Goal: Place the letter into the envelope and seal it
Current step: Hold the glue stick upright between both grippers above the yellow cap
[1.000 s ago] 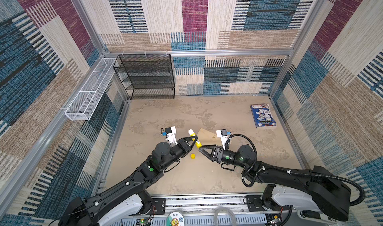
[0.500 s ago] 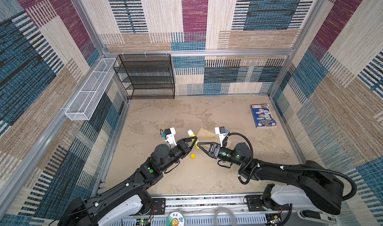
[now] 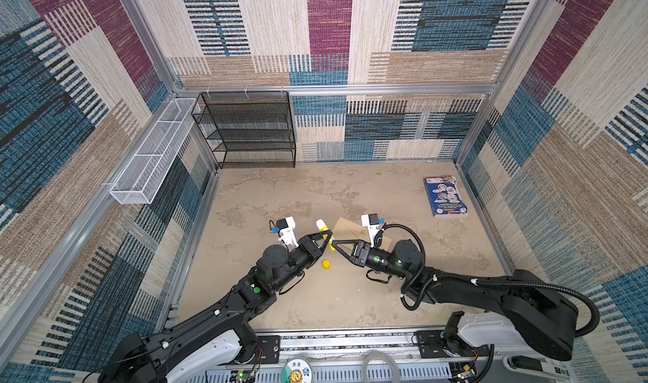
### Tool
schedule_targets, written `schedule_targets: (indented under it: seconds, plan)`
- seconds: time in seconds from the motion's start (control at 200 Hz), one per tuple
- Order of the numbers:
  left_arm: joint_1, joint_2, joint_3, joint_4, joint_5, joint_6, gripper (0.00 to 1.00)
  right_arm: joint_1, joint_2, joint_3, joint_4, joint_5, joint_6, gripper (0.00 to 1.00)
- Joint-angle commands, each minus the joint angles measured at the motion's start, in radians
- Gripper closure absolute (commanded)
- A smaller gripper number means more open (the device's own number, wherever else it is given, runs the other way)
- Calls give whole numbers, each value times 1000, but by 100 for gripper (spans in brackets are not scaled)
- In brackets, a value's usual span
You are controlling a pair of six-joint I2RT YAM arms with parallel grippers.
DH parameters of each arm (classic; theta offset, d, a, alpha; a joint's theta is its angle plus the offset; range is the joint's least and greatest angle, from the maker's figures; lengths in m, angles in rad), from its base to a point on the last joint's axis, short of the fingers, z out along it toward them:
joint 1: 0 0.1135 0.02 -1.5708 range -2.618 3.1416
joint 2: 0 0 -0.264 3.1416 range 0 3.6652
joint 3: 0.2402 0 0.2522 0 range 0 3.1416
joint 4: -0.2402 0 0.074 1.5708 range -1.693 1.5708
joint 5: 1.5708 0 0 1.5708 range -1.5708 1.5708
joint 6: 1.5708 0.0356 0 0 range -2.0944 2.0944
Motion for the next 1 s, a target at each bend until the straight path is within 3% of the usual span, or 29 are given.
schedule_targets:
  seconds: [0.0,0.105,0.471,0.997]
  plan:
    - [0,24,15,-3,-15,-28,100,51,-28,78,-169,-10,-191,79]
    - [0,42,40,-20,-21,-29,100,96,-20,147,-351,71,-305,80]
    - [0,45,75,-58,-32,-20,100,166,20,249,-619,344,-475,78]
    - [0,52,76,-64,-33,-27,100,283,90,359,-791,628,-706,76]
